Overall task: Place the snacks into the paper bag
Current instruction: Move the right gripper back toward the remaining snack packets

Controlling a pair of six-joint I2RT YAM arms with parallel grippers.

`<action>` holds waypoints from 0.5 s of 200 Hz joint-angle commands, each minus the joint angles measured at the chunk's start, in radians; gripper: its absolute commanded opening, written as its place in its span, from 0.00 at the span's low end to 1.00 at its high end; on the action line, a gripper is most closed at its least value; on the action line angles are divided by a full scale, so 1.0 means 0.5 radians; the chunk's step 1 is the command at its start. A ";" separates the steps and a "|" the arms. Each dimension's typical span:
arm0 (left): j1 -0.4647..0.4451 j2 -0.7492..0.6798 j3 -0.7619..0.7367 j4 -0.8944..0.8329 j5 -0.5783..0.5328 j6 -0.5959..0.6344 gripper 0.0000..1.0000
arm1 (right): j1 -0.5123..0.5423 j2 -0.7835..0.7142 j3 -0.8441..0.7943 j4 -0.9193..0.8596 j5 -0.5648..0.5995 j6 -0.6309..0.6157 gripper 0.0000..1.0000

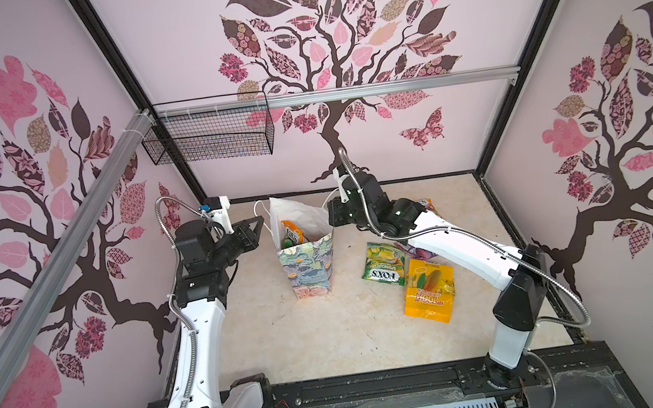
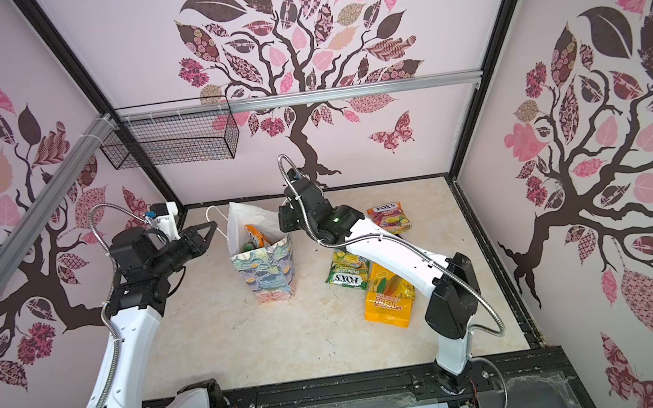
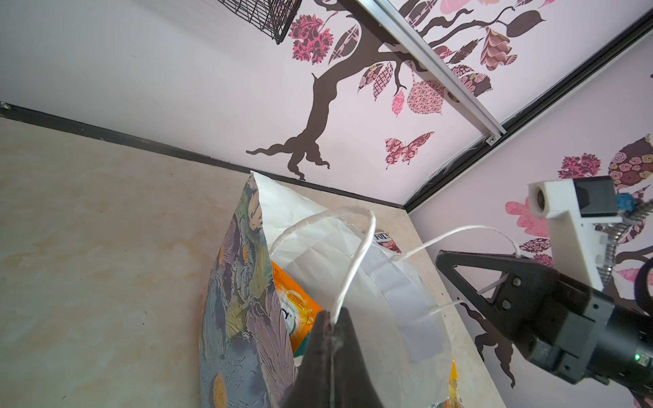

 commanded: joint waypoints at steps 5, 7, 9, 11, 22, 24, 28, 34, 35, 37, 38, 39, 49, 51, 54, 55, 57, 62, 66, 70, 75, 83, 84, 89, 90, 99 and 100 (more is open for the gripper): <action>-0.034 -0.022 -0.009 0.122 0.048 0.051 0.07 | -0.004 -0.183 0.025 -0.059 0.019 -0.056 0.00; -0.035 -0.019 -0.009 0.121 0.047 0.053 0.07 | -0.004 -0.185 0.019 -0.058 0.022 -0.055 0.00; -0.038 -0.021 -0.008 0.121 0.047 0.055 0.07 | -0.002 -0.187 0.012 -0.057 0.023 -0.054 0.00; -0.040 -0.020 -0.008 0.119 0.047 0.055 0.07 | -0.004 -0.191 0.006 -0.058 0.022 -0.054 0.00; -0.055 -0.019 -0.003 0.104 0.040 0.066 0.07 | -0.002 -0.199 -0.021 -0.058 0.023 -0.051 0.01; -0.059 -0.019 -0.003 0.098 0.037 0.070 0.07 | -0.004 -0.203 -0.025 -0.059 0.022 -0.051 0.02; -0.066 -0.019 0.000 0.091 0.031 0.079 0.07 | -0.002 -0.208 -0.033 -0.058 0.021 -0.052 0.02; -0.078 -0.017 0.002 0.075 0.023 0.089 0.08 | -0.004 -0.214 -0.045 -0.060 0.017 -0.047 0.05; -0.081 -0.017 0.001 0.073 0.021 0.090 0.08 | -0.003 -0.214 -0.047 -0.062 0.017 -0.046 0.05; -0.085 -0.020 0.005 0.071 0.016 0.094 0.08 | -0.003 -0.217 -0.048 -0.062 0.015 -0.048 0.07; -0.087 -0.020 0.006 0.068 0.015 0.097 0.09 | -0.004 -0.219 -0.051 -0.064 0.016 -0.048 0.08; -0.088 -0.020 0.006 0.064 0.012 0.099 0.09 | -0.003 -0.220 -0.053 -0.064 0.016 -0.048 0.09; -0.107 -0.022 0.011 0.045 -0.005 0.112 0.11 | -0.002 -0.233 -0.061 -0.074 0.012 -0.056 0.21; -0.111 -0.021 0.010 0.044 -0.010 0.111 0.11 | -0.003 -0.237 -0.063 -0.077 0.012 -0.061 0.21; -0.115 -0.020 0.010 0.038 -0.011 0.114 0.12 | -0.002 -0.243 -0.064 -0.087 0.013 -0.065 0.21; -0.116 -0.020 0.010 0.038 -0.014 0.115 0.11 | -0.002 -0.246 -0.066 -0.089 0.012 -0.067 0.21; -0.118 -0.020 0.010 0.039 -0.016 0.115 0.12 | -0.002 -0.252 -0.066 -0.090 0.013 -0.074 0.21; -0.123 -0.023 0.010 0.036 -0.020 0.115 0.11 | -0.002 -0.265 -0.080 -0.105 0.011 -0.085 0.21; -0.125 -0.021 0.010 0.035 -0.027 0.117 0.12 | -0.003 -0.281 -0.086 -0.112 0.005 -0.097 0.23; -0.123 -0.020 0.013 0.030 -0.034 0.116 0.12 | -0.002 -0.302 -0.099 -0.119 -0.001 -0.111 0.25; -0.124 -0.022 0.014 0.027 -0.043 0.117 0.13 | -0.002 -0.331 -0.122 -0.131 -0.009 -0.130 0.28; -0.126 -0.022 0.013 0.017 -0.061 0.115 0.14 | -0.002 -0.391 -0.176 -0.137 -0.031 -0.169 0.36; -0.128 -0.021 0.013 0.017 -0.061 0.117 0.14 | -0.002 -0.399 -0.184 -0.137 -0.033 -0.173 0.37; -0.127 -0.020 0.013 0.011 -0.068 0.116 0.14 | -0.002 -0.441 -0.221 -0.147 -0.036 -0.193 0.40; -0.128 -0.020 0.013 0.011 -0.069 0.116 0.14 | -0.002 -0.449 -0.230 -0.148 -0.034 -0.197 0.41; -0.127 -0.021 0.017 0.011 -0.067 0.111 0.15 | -0.002 -0.528 -0.297 -0.172 -0.027 -0.233 0.44; -0.128 -0.021 0.017 0.011 -0.067 0.110 0.16 | -0.004 -0.539 -0.309 -0.173 -0.027 -0.239 0.44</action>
